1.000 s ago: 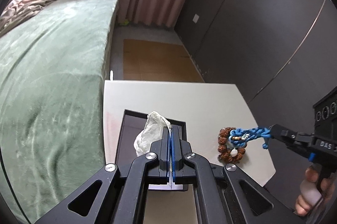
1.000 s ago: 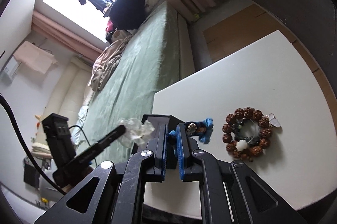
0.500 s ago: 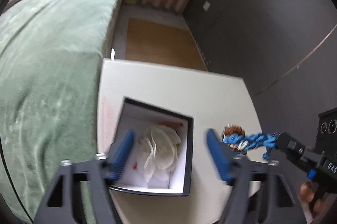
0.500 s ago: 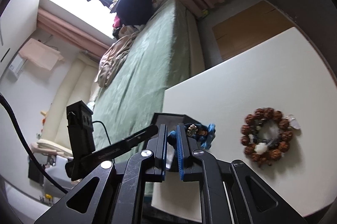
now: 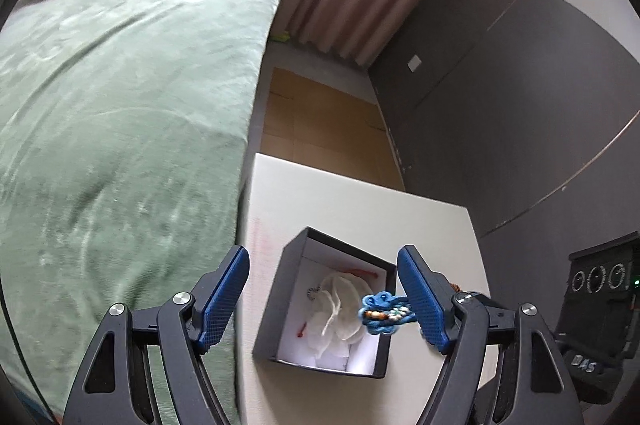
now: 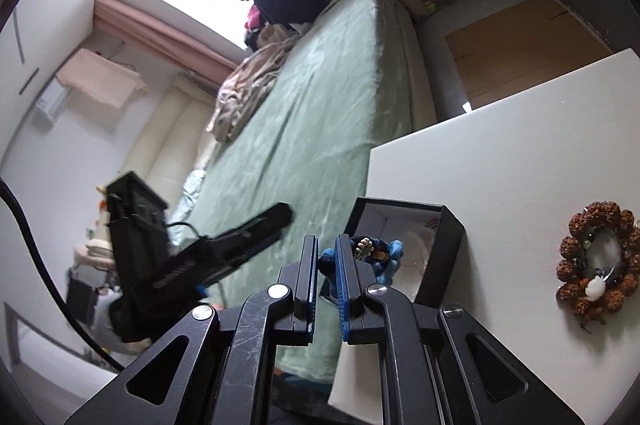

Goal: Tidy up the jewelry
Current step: 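Carry the blue beaded piece into the box and open the right tool, then reach the left tool to the brown bead bracelet and grasp it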

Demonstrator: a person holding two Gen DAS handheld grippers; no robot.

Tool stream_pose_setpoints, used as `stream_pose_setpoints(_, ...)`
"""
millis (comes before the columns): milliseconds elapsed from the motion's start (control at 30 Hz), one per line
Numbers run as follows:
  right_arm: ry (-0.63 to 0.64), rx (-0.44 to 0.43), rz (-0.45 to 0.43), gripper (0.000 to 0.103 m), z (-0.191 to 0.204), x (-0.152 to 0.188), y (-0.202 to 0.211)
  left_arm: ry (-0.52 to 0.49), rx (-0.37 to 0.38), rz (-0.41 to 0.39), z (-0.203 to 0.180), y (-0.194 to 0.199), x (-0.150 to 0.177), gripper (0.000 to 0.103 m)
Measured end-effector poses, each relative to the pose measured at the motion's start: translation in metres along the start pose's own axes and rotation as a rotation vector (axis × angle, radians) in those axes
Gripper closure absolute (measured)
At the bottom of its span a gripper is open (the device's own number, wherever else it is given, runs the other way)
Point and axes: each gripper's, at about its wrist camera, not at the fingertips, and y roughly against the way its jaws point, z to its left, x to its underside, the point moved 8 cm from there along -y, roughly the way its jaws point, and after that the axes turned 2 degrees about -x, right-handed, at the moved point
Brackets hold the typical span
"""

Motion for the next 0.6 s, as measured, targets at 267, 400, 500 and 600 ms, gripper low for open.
stream_pose_setpoints(267,-0.055,0.128,-0.001,0.053,-0.021,-0.003,-0.005,0.005,0.006,-0.007,0.007,0.006,-0.002,0.026)
stream_pose_setpoints(400,-0.056,0.131,-0.022,0.052,-0.023,-0.005,0.007,0.004,0.003,-0.008,0.007,0.006,-0.002,0.026)
stream_pose_setpoints(500,-0.06,0.153,-0.029,0.051,-0.029,-0.006,0.016,0.0,0.005,-0.005,0.006,0.005,-0.002,0.026)
stream_pose_setpoints(600,-0.07,0.162,-0.026,0.05,-0.034,-0.006,0.025,-0.013,0.008,0.0,0.0,0.004,-0.001,0.026)
